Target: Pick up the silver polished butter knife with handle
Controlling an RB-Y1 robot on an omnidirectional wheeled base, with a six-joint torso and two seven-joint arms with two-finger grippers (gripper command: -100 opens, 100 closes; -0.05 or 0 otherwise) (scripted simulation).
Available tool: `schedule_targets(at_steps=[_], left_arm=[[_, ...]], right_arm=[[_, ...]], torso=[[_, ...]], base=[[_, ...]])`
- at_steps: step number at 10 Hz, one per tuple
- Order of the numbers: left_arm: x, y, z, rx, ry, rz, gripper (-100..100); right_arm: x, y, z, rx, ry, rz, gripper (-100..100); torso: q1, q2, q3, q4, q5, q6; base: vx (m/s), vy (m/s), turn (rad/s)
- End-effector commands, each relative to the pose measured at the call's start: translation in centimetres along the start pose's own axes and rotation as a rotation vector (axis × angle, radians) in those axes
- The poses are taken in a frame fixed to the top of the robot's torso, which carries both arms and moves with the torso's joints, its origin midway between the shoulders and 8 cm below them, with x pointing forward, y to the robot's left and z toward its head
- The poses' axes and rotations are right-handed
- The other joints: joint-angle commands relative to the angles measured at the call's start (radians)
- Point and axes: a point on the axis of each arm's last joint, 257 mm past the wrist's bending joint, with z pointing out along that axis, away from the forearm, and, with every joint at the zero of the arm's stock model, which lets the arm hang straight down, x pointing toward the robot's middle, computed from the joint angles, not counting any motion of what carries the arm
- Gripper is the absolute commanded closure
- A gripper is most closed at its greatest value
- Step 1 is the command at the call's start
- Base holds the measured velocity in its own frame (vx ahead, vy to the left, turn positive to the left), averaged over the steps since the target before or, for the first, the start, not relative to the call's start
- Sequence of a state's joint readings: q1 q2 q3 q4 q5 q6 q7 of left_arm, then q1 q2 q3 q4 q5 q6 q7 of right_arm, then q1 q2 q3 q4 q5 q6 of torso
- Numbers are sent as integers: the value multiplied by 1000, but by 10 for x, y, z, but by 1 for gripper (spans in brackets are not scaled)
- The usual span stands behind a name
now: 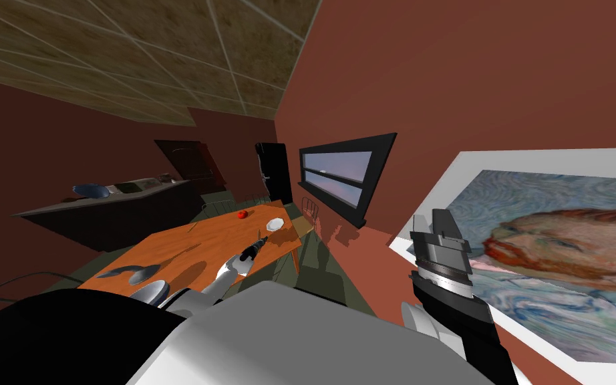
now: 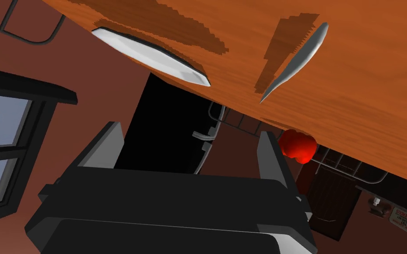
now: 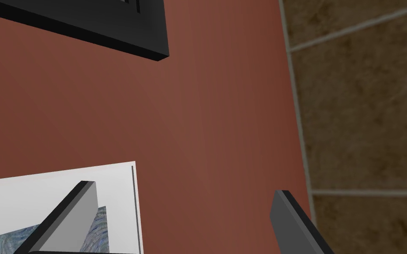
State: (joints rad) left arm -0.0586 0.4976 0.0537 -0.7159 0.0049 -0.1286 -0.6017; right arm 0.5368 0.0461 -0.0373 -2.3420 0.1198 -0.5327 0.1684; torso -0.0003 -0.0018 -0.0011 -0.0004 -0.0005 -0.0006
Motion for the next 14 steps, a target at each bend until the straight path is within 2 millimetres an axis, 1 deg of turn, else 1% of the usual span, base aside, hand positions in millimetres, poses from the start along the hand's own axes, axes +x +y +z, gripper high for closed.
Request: schedule_targets(at_steps=[1, 2, 3, 4, 5, 6, 7, 8, 9, 10, 12, 14], left_arm=[[2, 18, 1, -44, 20, 25, -100], [9, 27, -1, -62, 33, 25, -100], [13, 47, -3, -108, 56, 44, -100], [14, 61, -4, -141, 71, 62, -100], [17, 66, -6, -152, 78, 62, -100], [17, 78, -8, -182, 92, 78, -100], [21, 83, -9, -192, 99, 78, -100], [23, 98, -13, -227, 117, 91, -100], [24, 99, -13, -228, 118, 91, -100], [27, 113, -18, -261, 136, 103, -100], [27, 113, -18, -261, 136, 103, -100], [32, 136, -26, -313, 165, 120, -100]], right_arm=[[0, 0, 0, 0, 0, 0, 0], [0, 0, 0, 0, 0, 0, 0], [0, 0, 0, 0, 0, 0, 0], [0, 0, 0, 0, 0, 0, 0], [0, 0, 0, 0, 0, 0, 0], [0, 0, 0, 0, 0, 0, 0], [0, 0, 0, 0, 0, 0, 0], [0, 0, 0, 0, 0, 0, 0], [0, 0, 0, 0, 0, 0, 0], [0, 0, 0, 0, 0, 0, 0], [0, 0, 0, 0, 0, 0, 0], [0, 0, 0, 0, 0, 0, 0]], torso=[[0, 0, 0, 0, 0, 0], [0, -1, -1, 0, 0, 0], [1, -1, -1, 0, 0, 0], [0, -2, -1, 0, 0, 0], [0, -3, -1, 0, 0, 0], [1, -2, -1, 0, 0, 0], [1, -2, -1, 0, 0, 0], [1, -1, -1, 0, 0, 0], [1, -1, -1, 0, 0, 0], [1, -1, 0, 0, 0, 0], [1, -1, 0, 0, 0, 0], [1, 0, 0, 0, 0, 0]], base=[[55, -2, -80], [51, 4, -30], [66, -3, -53], [82, -7, -99], [63, 5, -33], [60, 13, -47], [53, 12, -28], [49, 9, -52], [44, 9, -26], [53, 5, -41], [32, 7, -14], [46, 16, -53]])
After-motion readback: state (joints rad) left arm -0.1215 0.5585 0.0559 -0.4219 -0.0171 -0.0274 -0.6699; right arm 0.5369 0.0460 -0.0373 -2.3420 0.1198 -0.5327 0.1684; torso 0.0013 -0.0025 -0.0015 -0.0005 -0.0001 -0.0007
